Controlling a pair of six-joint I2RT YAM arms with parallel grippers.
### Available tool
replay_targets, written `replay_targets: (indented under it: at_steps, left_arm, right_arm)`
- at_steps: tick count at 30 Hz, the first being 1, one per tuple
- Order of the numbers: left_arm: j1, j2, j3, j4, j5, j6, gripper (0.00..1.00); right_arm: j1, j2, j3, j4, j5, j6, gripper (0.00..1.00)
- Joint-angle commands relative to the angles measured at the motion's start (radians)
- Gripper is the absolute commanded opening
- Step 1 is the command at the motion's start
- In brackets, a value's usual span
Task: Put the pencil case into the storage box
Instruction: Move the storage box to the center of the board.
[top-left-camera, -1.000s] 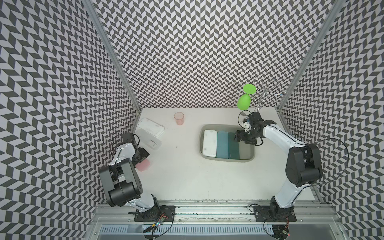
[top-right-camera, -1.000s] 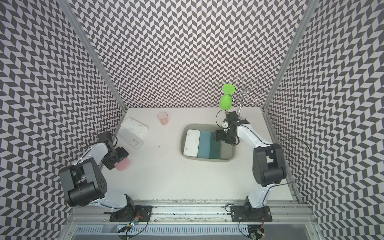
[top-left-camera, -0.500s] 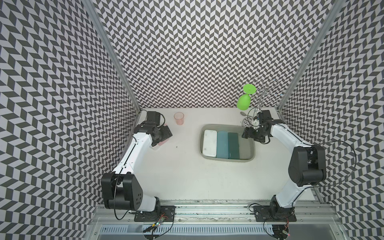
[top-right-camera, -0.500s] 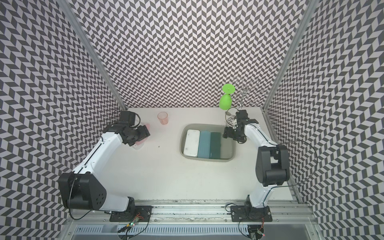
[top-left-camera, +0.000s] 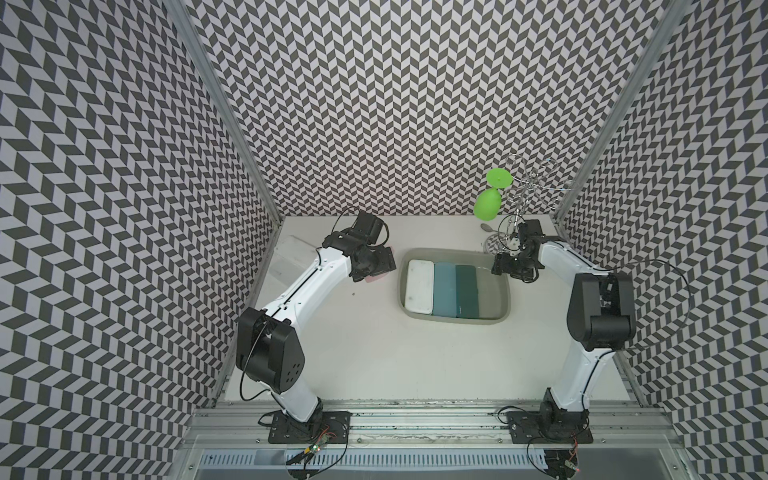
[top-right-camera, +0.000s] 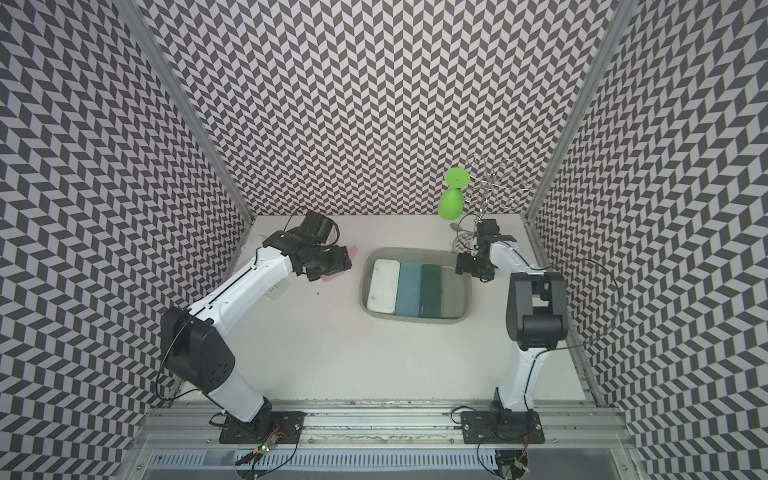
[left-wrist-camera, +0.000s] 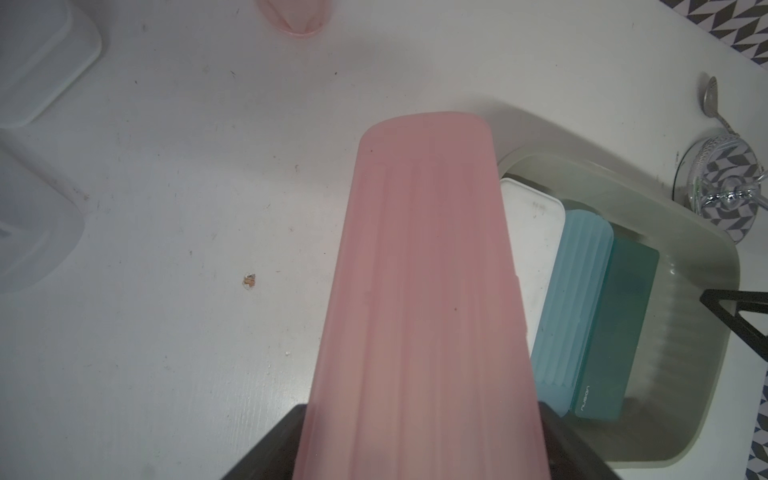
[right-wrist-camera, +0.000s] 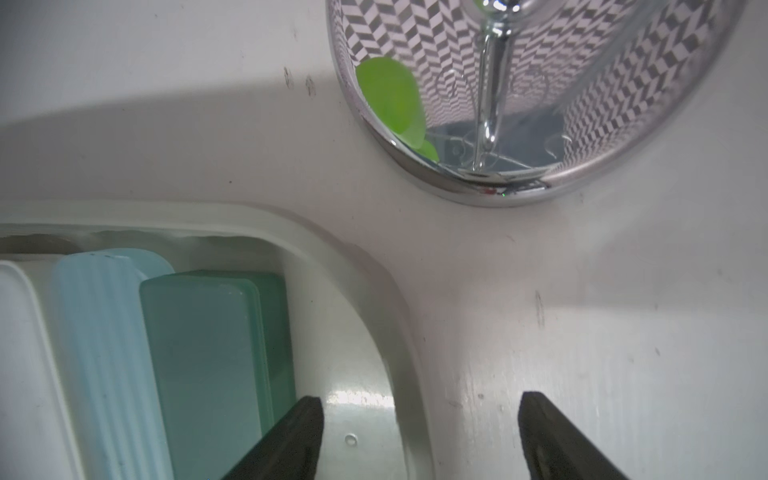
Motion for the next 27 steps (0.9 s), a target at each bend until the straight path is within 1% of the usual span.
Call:
replay_targets:
  at_steps: [1, 5, 14, 20, 22, 27]
  left_arm:
    - [-0.032, 0.012, 0.047, -0.022, -0.021, 0.007, 0.82]
    - [-0.054, 0.021, 0.051, -0.018, -0.021, 0.007, 0.82]
    - [-0.082, 0.032, 0.044, -0.019, -0.033, 0.024, 0.82]
    - [-0.102, 0.026, 0.016, 0.001, -0.034, 0.024, 0.82]
    - [-0.108, 0.028, 0.005, 0.015, -0.028, 0.024, 0.81]
    - [-0.137, 0.047, 0.009, 0.032, -0.021, 0.023, 0.80]
  right_arm:
    - [0.029, 0.037, 0.053, 0.042, -0.036, -0.029, 0.73]
    - [0.098, 0.076, 0.096, 0.031, -0.017, -0.031, 0.72]
    - [0.221, 0.110, 0.099, 0.055, -0.048, 0.047, 0.71]
    - [0.293, 0.104, 0.091, 0.070, -0.079, 0.109, 0.70]
    - [0.308, 0.100, 0.087, 0.069, -0.076, 0.118, 0.70]
    - [0.307, 0.068, 0.054, 0.075, -0.062, 0.130, 0.70]
